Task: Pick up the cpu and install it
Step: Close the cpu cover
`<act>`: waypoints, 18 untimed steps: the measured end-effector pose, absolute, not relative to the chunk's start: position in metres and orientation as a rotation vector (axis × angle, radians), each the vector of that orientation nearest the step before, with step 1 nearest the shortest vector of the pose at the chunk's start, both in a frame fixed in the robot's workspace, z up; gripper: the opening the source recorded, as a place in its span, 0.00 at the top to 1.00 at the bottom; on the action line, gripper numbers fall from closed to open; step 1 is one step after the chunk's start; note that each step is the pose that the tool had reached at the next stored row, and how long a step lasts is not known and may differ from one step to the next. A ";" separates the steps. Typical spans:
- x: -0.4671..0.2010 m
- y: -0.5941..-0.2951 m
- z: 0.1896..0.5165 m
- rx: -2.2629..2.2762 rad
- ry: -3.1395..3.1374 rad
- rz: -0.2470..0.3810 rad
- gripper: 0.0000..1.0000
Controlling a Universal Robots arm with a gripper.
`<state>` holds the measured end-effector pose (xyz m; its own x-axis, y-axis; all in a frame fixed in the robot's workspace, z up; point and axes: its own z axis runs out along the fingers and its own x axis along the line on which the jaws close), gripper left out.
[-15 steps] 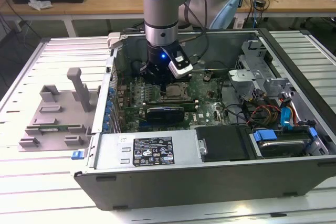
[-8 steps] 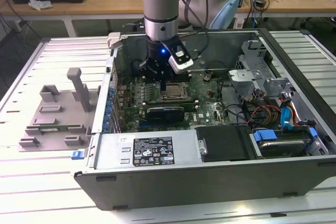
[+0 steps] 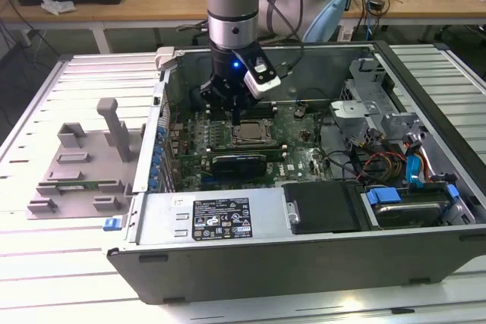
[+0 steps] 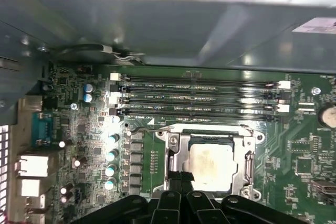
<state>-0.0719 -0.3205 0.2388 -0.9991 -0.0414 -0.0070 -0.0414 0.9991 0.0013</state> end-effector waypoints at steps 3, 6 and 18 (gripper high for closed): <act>-0.072 -0.321 0.246 -0.065 3.134 0.002 0.89; -0.072 -0.321 0.252 -0.065 3.134 0.002 0.89; -0.072 -0.321 0.252 -0.064 3.102 0.000 0.89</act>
<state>-0.0718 -0.3205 0.2520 -0.9984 -0.0415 -0.0385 -0.0415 0.9991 -0.0008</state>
